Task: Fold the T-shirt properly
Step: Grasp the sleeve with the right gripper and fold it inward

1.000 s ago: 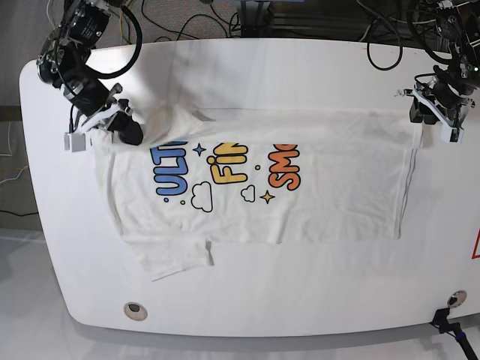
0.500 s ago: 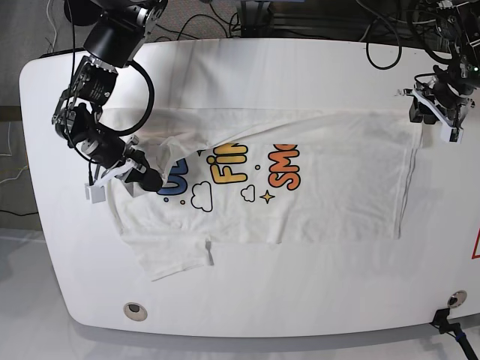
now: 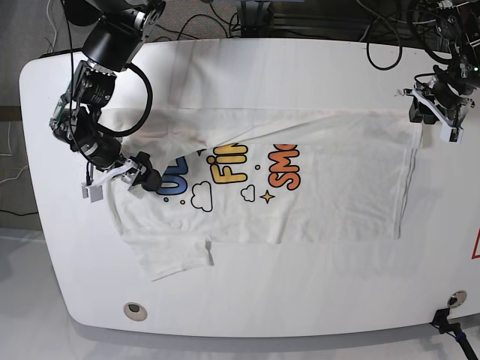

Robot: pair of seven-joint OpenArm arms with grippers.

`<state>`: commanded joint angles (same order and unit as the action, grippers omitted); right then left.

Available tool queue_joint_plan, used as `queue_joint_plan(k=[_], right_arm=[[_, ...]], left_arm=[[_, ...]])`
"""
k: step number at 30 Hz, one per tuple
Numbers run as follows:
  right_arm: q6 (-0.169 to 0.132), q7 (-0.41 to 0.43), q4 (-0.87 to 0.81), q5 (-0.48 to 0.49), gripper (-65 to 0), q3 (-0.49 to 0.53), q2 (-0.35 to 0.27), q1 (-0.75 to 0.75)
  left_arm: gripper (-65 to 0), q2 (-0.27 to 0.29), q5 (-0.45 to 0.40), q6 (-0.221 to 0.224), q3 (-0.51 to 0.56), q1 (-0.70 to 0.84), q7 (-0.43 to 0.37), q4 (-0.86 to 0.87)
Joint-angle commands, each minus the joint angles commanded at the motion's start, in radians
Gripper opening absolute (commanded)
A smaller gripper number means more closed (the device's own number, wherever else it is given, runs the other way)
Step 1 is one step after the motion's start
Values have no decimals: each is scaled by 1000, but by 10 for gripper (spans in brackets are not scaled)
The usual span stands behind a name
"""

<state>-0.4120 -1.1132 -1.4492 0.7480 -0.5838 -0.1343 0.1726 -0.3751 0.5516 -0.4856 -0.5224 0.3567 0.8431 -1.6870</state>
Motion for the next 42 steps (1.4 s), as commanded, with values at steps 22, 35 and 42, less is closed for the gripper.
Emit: queue_joint_plan(k=[22,35,42], right_arm=[[8,-81,-404,-2,-179,-3,-130,-302],[-29,35,-362,-387,-177,0,-150,-338],[-58,149,-216,-388,-177,-3,-147,-344]], left_arm=[[-453,2,-54,0,6,-31,-3,-2],[-453,3,-81,0,5,-61,-3,-2],[-453,3,-81,0,5,-61,-3,-2]])
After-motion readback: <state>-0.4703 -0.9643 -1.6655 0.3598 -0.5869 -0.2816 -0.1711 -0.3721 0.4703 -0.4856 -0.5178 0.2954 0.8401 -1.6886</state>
